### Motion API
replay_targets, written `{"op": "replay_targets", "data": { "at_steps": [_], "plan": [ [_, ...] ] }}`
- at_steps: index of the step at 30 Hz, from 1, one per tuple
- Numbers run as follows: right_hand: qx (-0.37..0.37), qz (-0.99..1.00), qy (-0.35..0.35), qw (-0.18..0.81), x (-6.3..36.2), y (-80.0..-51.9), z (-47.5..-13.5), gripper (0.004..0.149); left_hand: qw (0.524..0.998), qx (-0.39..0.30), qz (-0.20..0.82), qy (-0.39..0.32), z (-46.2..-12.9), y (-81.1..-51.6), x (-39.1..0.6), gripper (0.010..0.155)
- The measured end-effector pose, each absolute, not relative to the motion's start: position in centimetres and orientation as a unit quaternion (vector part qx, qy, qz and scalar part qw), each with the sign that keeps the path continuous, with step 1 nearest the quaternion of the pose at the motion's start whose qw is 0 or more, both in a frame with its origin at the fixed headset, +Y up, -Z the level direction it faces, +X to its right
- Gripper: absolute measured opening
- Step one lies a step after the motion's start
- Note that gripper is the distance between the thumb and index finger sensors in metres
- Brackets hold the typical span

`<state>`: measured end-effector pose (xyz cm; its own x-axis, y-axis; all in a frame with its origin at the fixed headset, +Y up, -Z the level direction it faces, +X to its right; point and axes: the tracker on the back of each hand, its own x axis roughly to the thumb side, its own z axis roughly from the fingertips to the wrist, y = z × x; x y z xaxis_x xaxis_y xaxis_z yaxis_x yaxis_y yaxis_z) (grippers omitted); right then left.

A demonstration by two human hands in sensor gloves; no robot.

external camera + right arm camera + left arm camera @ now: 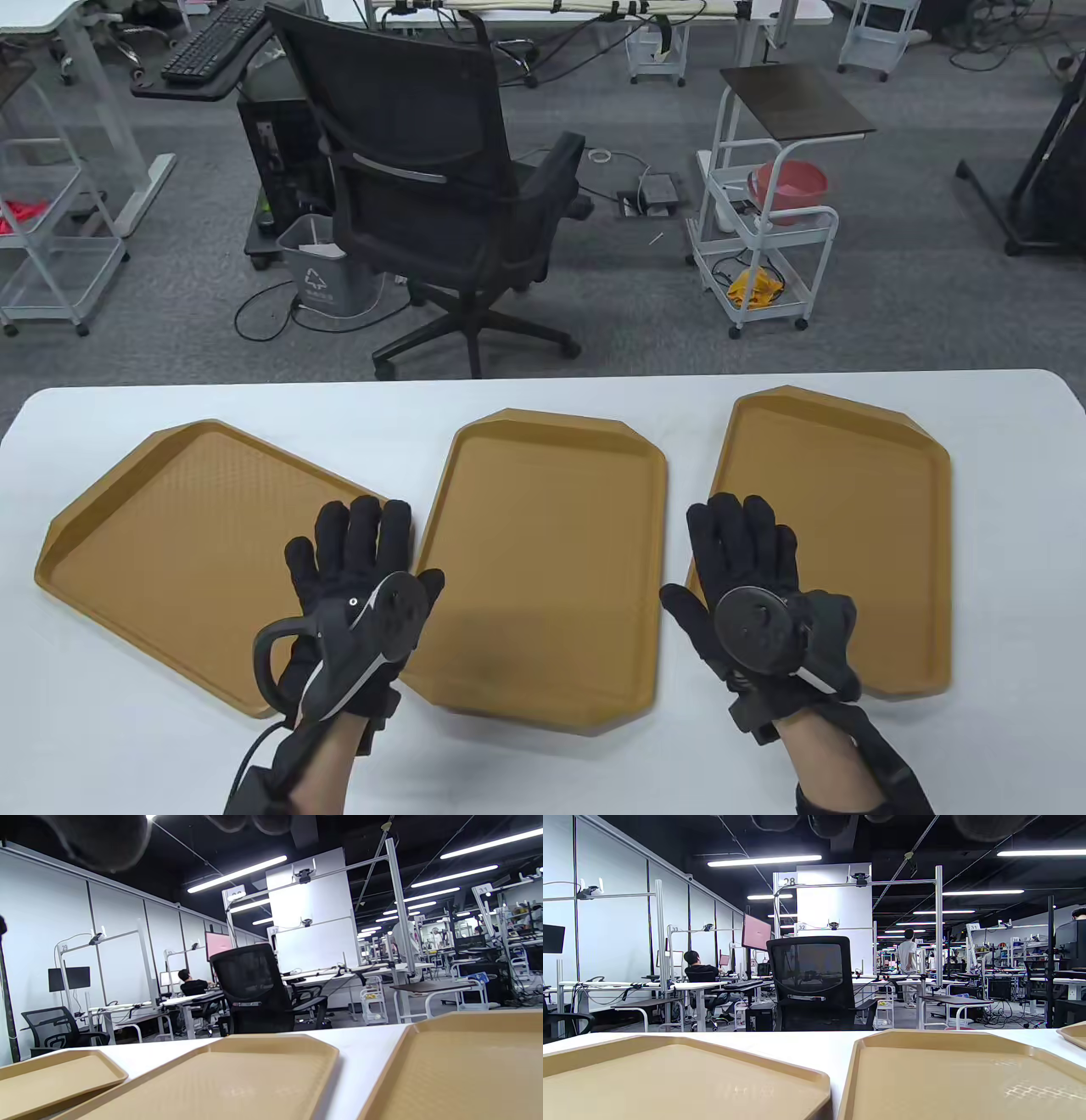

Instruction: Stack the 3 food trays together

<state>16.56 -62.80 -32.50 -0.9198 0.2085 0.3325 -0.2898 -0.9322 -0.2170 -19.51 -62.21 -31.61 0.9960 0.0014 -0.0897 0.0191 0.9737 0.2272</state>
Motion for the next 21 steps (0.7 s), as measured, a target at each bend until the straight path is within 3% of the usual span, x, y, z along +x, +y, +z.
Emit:
{"op": "replay_targets", "data": {
  "at_steps": [10, 21],
  "plan": [
    [0.122, 0.977, -0.110, 0.137, 16.7, -63.4, -32.9, 0.080, 0.993, 0.111, -0.007, 0.045, -31.6, -62.3, -19.6, 0.079],
    [0.017, 0.989, 0.042, 0.142, 15.9, -71.0, -35.6, 0.083, 0.995, 0.094, -0.009, 0.044, -31.8, -62.6, -19.4, 0.079]
  ]
}}
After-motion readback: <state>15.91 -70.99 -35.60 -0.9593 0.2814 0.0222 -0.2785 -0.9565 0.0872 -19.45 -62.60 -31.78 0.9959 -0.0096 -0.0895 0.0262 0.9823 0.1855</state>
